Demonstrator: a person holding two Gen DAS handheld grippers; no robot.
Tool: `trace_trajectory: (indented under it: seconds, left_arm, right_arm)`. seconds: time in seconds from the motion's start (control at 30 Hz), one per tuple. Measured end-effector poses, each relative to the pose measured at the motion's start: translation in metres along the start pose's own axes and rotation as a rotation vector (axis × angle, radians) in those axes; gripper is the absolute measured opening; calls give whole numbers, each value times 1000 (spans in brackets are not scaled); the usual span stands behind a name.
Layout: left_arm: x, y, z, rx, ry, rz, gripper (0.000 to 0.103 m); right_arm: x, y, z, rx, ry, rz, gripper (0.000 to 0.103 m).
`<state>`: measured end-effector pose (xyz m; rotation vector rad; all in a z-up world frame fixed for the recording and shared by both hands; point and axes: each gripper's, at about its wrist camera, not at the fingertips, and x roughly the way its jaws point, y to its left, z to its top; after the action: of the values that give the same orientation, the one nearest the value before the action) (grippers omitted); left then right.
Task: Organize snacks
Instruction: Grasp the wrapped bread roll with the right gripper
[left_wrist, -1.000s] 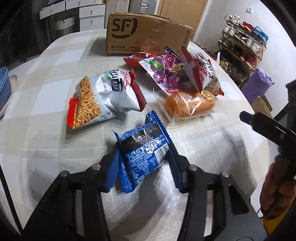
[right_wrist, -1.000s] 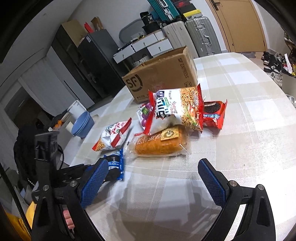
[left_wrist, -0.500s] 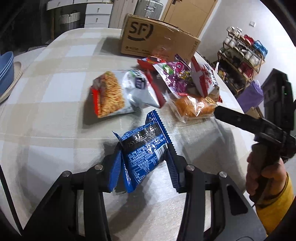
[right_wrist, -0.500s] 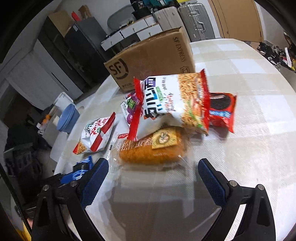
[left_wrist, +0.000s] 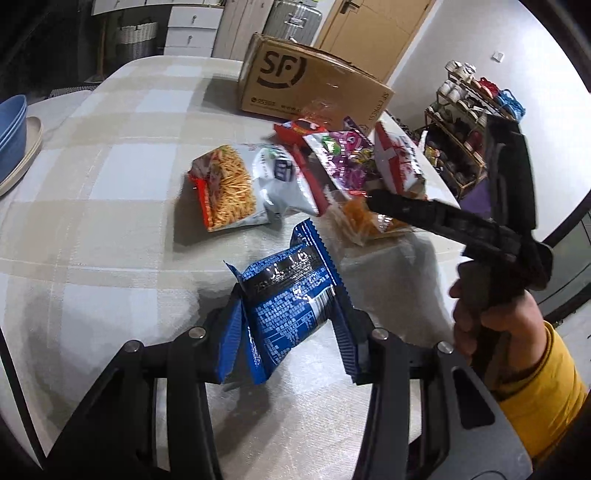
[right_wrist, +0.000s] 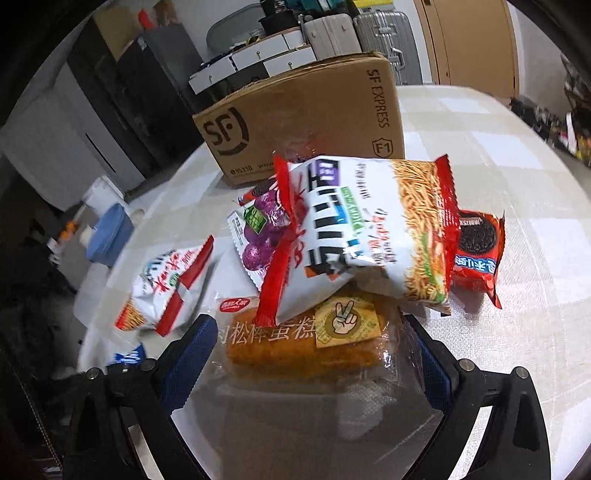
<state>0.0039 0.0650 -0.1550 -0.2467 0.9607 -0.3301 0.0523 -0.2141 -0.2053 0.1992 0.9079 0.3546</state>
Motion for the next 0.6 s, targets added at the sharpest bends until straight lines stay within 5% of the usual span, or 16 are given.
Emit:
trace_trajectory:
  seconds: [0.43,0.6]
  left_arm:
    - [0,-3,-1,6,10,6,42]
    - [-1,-4,-1,8,14,16,42]
  right_arm:
    - [-21,-15,-14,32,-54,70,59]
    - [-31,-18,-26,42,-29,110,52]
